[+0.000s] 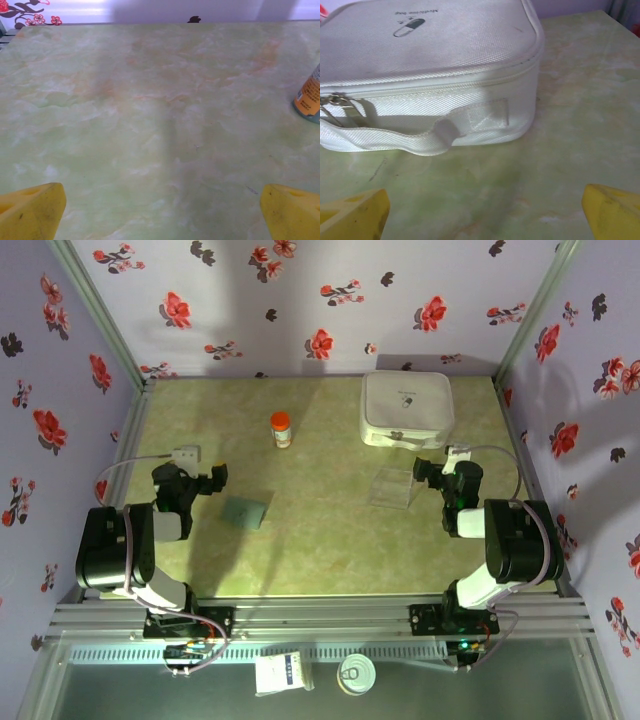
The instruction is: Take the credit cards out of the card holder
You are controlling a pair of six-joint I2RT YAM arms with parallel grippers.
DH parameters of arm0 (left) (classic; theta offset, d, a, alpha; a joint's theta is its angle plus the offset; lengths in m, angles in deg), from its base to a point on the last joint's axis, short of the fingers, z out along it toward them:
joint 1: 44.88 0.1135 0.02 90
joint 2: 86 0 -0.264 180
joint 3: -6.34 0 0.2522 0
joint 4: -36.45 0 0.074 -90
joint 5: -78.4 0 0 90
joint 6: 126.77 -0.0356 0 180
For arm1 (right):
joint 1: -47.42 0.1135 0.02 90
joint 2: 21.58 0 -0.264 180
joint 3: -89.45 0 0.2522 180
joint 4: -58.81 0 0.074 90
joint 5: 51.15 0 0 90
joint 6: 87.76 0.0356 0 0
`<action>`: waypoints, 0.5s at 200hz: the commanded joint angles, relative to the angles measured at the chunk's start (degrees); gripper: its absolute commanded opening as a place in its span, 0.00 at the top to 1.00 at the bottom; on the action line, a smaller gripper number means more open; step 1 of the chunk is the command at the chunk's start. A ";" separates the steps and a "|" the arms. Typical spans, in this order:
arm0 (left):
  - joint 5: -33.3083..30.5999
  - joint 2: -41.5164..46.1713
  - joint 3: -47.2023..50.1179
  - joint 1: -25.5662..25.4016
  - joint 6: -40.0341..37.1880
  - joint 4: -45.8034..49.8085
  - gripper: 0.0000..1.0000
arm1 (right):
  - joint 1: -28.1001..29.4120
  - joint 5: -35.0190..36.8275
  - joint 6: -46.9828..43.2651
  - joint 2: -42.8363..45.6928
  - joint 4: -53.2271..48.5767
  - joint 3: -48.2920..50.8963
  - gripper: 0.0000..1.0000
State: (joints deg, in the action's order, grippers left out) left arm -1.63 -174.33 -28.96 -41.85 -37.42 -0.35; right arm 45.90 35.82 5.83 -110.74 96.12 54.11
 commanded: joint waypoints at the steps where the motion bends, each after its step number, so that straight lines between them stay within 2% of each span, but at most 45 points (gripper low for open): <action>1: -2.07 0.01 -0.43 0.36 0.46 -0.97 0.00 | -0.11 2.76 0.97 -0.37 -0.33 -0.85 0.01; 26: -2.56 0.16 -0.42 0.27 0.48 -0.96 0.00 | -0.06 2.69 0.89 -0.17 -0.16 -0.74 0.01; 57: -7.34 2.38 -0.26 -0.16 1.69 0.22 0.00 | 0.20 2.13 0.18 2.22 -2.39 -1.21 0.01; 100: -17.94 10.77 -4.68 -2.60 2.14 14.30 0.00 | 0.83 2.08 -0.41 10.03 -17.28 -6.21 0.01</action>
State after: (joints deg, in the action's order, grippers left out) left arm -11.77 -168.25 -29.95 -42.93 -36.08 6.27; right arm 45.99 37.00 5.77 -105.39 87.29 51.90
